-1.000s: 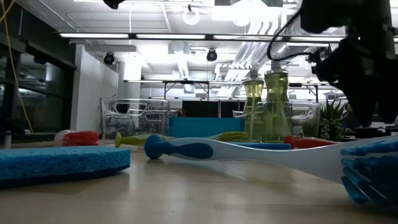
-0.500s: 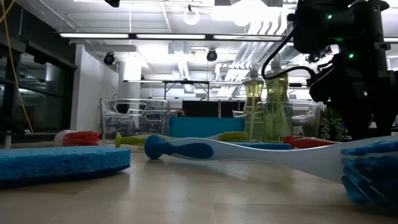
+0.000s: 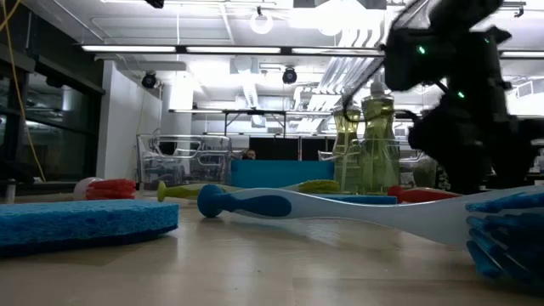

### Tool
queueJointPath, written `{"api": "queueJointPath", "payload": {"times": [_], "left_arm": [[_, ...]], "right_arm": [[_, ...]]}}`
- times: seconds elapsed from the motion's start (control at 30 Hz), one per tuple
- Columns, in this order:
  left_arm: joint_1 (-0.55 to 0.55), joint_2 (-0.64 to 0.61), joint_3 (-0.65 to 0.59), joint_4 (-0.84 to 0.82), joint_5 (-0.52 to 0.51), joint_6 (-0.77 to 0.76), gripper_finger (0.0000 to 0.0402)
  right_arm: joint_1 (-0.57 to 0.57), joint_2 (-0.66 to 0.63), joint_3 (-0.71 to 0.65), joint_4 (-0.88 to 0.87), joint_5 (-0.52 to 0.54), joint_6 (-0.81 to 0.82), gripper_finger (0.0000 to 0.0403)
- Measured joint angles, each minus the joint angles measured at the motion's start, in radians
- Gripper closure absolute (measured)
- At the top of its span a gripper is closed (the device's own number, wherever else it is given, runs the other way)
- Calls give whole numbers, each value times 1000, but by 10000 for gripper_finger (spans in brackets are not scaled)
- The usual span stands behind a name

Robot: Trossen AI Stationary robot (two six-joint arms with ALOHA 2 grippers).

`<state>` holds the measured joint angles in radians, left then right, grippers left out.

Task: Pick & Place Kitchen Sink Supplies
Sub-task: Put the blue sponge into the blue bin

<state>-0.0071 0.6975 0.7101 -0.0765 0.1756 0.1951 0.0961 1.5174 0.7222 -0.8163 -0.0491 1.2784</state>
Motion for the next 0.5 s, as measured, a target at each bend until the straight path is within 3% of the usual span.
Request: {"api": "queueJointPath", "payload": {"times": [0.17,0.5], "left_arm": [[0,0,0,0,1,0,73],[0,0,0,-1,-3,0,73]], "right_arm": [[2,-8,-67,77,-15,8,15],[2,-5,-64,63,-10,-23,34]]}}
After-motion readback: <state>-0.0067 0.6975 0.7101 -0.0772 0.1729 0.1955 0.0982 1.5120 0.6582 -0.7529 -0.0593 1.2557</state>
